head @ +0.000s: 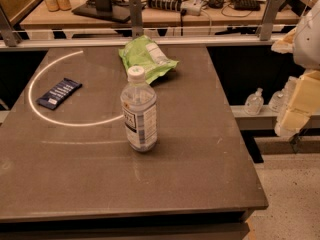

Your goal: Knock blue plastic bottle over

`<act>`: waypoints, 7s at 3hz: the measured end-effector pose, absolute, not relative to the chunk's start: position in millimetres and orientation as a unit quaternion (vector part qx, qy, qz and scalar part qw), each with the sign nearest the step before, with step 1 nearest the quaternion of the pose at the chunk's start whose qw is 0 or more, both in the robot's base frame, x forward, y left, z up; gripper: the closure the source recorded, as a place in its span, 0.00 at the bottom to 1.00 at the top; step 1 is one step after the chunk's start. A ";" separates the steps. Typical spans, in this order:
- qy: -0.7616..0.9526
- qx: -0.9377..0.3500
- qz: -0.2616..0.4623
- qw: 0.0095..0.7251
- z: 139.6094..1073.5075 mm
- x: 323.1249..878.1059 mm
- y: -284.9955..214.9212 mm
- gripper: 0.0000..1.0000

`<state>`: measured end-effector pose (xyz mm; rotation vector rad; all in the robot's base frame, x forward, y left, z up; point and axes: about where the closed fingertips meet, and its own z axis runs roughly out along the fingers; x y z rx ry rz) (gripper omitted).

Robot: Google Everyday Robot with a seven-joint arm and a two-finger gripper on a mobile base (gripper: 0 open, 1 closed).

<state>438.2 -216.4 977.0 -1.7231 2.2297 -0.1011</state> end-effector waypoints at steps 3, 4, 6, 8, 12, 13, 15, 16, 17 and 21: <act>0.757 -0.599 0.069 0.250 969.4 444.5 -211.4 0.00; 0.723 -0.597 0.137 0.320 958.8 444.0 -195.4 0.00; 0.653 -0.574 0.255 0.423 982.0 431.9 -132.9 0.00; 0.628 -0.558 0.317 0.440 960.3 431.9 -83.5 0.00; 0.551 -0.550 0.436 0.452 919.1 444.2 27.6 0.16; 0.518 -0.565 0.476 0.431 911.1 430.8 60.7 0.47; 0.480 -0.610 0.432 0.459 939.7 439.9 75.5 0.93; 0.485 -0.635 0.351 0.488 973.9 460.5 59.6 1.00; 0.494 -0.669 0.277 0.481 1005.8 470.4 46.3 1.00; 0.524 -0.838 0.062 0.140 912.7 456.7 12.4 1.00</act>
Offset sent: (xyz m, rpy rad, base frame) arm 0.0006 0.0139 0.0043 0.3881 0.0499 0.0302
